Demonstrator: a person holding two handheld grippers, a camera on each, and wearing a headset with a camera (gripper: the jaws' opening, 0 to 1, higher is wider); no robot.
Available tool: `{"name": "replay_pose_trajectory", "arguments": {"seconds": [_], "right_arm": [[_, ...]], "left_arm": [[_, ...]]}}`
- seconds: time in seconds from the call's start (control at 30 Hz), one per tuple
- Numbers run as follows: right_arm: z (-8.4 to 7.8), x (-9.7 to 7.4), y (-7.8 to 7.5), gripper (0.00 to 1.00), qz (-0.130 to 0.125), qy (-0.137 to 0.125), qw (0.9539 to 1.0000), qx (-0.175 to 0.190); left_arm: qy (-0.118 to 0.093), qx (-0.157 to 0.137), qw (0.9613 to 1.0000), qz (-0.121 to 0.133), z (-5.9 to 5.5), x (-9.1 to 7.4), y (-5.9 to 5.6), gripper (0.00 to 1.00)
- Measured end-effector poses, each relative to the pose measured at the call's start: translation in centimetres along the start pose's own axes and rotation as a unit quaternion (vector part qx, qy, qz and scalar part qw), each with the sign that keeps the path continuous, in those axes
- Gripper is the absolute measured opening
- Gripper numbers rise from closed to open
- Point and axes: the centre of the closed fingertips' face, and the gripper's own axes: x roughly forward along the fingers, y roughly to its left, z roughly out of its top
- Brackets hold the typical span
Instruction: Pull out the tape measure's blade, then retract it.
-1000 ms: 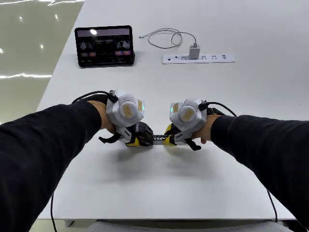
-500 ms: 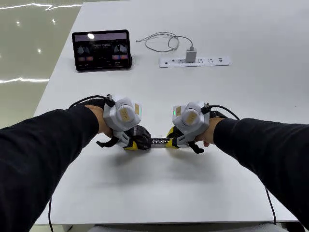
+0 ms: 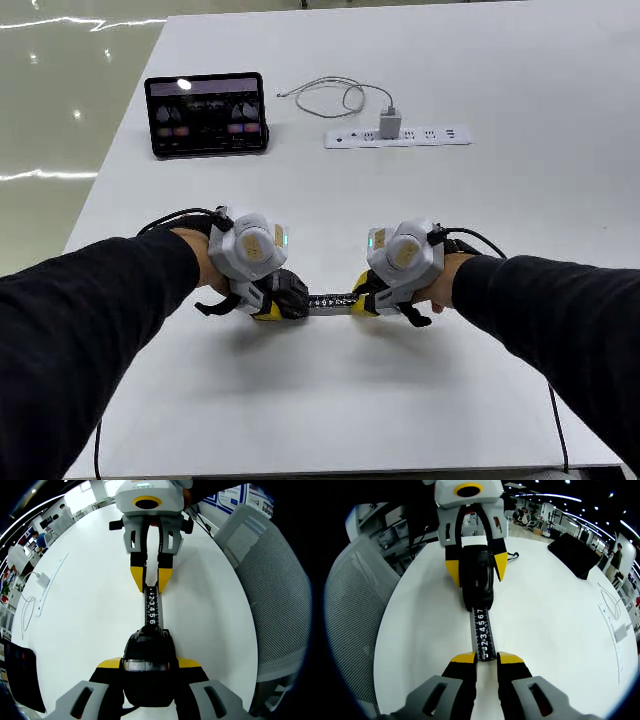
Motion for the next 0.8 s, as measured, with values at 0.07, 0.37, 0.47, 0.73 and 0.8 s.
{"name": "replay_pose_trajectory", "arguments": {"seconds": [0.07, 0.37, 0.47, 0.73, 0.8], "right_arm": [[-0.1, -0.1, 0.0, 0.11, 0.001, 0.001, 1.0, -0.002], [-1.3, -0.9, -0.2, 0.1, 0.002, 0.009, 1.0, -0.002], [-1.8, -1.3, -0.4, 0.1, 0.001, 0.011, 0.9999, 0.0], [-2.4, -1.6, -0.4, 0.1, 0.0, 0.015, 0.9999, 0.0], [-2.6, -1.7, -0.4, 0.1, -0.001, 0.016, 0.9999, -0.001]], "left_arm": [[0.0, 0.001, 1.0, 0.0, 0.0, 0.0, 0.0, 0.35], [-0.002, -0.001, 1.0, 0.002, 0.0, 0.0, 0.0, 0.35], [-0.003, -0.002, 1.0, 0.001, 0.0, 0.0, 0.0, 0.35], [-0.003, -0.003, 1.0, 0.002, 0.1, 0.0, 0.0, 0.35], [-0.003, -0.003, 1.0, 0.002, 0.1, 0.0, 0.0, 0.35]]}}
